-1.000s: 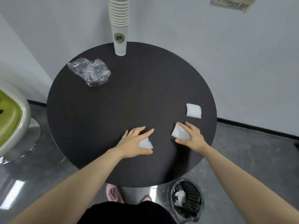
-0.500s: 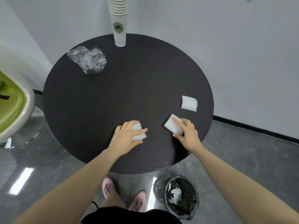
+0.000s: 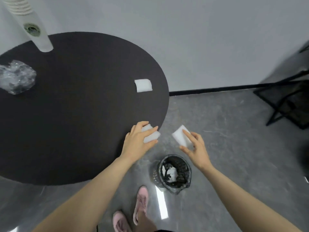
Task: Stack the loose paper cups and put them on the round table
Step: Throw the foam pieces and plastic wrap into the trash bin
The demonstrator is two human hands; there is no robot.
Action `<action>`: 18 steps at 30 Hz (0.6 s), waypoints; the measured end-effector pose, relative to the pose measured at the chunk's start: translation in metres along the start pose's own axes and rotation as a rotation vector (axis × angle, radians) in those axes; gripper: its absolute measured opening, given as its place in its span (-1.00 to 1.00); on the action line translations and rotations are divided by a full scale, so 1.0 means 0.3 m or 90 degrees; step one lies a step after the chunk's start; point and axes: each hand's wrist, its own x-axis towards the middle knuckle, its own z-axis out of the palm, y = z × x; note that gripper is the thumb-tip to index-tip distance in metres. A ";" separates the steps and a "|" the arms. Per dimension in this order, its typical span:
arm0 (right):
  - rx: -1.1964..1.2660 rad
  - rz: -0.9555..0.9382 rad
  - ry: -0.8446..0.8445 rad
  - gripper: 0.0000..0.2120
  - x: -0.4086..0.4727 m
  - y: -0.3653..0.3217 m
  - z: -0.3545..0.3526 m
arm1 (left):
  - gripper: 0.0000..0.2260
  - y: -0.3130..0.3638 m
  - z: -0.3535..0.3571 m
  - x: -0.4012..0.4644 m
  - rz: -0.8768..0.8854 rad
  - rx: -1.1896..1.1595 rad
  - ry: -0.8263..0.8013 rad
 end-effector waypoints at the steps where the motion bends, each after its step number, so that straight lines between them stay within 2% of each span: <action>1: -0.007 0.024 0.010 -0.44 -0.041 0.035 -0.011 | -0.59 0.026 0.028 0.003 0.016 -0.006 -0.018; 5: -0.052 0.123 0.015 -0.44 -0.170 0.186 -0.024 | -0.53 0.110 0.166 0.017 0.059 -0.003 -0.089; 9: -0.097 0.201 -0.010 -0.45 -0.240 0.355 0.008 | -0.46 0.130 0.347 0.028 0.057 0.044 -0.203; 12: -0.102 0.246 -0.038 -0.47 -0.257 0.466 0.054 | -0.45 0.088 0.493 0.043 0.032 0.074 -0.262; 18: -0.138 0.286 -0.103 -0.47 -0.182 0.756 0.189 | -0.48 -0.054 0.873 0.093 -0.042 0.124 -0.314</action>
